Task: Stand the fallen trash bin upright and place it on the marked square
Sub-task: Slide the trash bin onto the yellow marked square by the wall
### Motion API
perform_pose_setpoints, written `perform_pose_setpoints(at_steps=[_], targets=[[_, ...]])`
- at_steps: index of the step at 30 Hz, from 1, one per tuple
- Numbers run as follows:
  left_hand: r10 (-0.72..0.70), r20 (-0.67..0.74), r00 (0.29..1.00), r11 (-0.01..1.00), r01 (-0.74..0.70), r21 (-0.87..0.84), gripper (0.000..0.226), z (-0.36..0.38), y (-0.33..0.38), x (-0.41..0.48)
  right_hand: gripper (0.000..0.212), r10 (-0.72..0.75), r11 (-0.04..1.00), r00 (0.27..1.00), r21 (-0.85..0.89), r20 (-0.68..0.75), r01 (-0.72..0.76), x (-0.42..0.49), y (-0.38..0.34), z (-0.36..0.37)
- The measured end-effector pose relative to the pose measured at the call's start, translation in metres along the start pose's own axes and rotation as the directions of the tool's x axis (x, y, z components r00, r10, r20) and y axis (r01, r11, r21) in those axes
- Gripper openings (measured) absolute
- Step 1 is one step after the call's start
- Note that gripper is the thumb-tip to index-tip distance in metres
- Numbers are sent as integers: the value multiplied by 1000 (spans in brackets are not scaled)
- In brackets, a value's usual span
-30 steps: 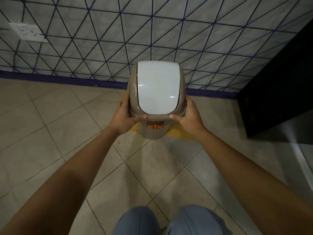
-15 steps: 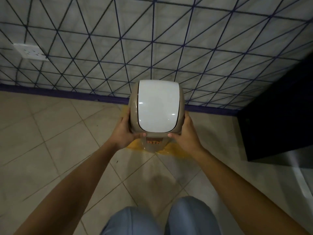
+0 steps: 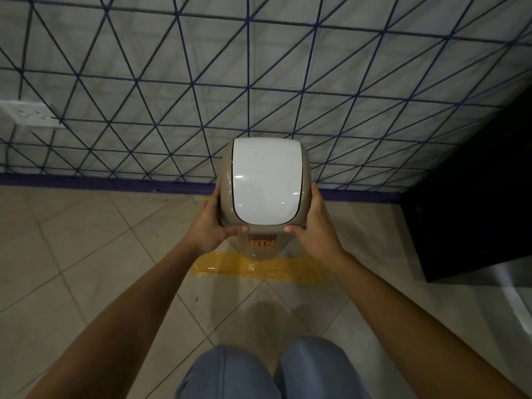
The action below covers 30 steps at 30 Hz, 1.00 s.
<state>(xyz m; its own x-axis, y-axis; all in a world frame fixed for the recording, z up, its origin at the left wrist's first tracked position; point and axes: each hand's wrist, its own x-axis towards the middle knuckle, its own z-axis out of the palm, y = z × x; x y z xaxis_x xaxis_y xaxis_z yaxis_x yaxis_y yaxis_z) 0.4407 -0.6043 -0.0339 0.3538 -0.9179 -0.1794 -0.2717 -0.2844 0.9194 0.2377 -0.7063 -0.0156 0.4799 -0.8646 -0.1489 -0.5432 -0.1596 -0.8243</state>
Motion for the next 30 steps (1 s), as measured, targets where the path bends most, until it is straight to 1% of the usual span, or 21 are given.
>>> perform_pose_setpoints(at_steps=[6,17,21,27,30], targets=[[-10,-15,1000,1000,10,-11,114,0,0,12,114,-12,1000,1000,-14,3,12,14,-4,-3],[-38,-20,999,998,37,-43,109,2,1,28,109,8,1000,999,6,-43,-7,29,-4,0],[-48,-43,998,999,48,-18,104,0,0,33,107,18,999,996,29,-87,-16,32,-4,4],[-68,-46,997,997,67,-25,105,0,0,34,106,17,1000,997,25,-70,-16,38,-1,0],[-73,-55,996,997,74,8,105,1,1,34,107,21,1000,996,4,-82,-21,37,0,-1]])
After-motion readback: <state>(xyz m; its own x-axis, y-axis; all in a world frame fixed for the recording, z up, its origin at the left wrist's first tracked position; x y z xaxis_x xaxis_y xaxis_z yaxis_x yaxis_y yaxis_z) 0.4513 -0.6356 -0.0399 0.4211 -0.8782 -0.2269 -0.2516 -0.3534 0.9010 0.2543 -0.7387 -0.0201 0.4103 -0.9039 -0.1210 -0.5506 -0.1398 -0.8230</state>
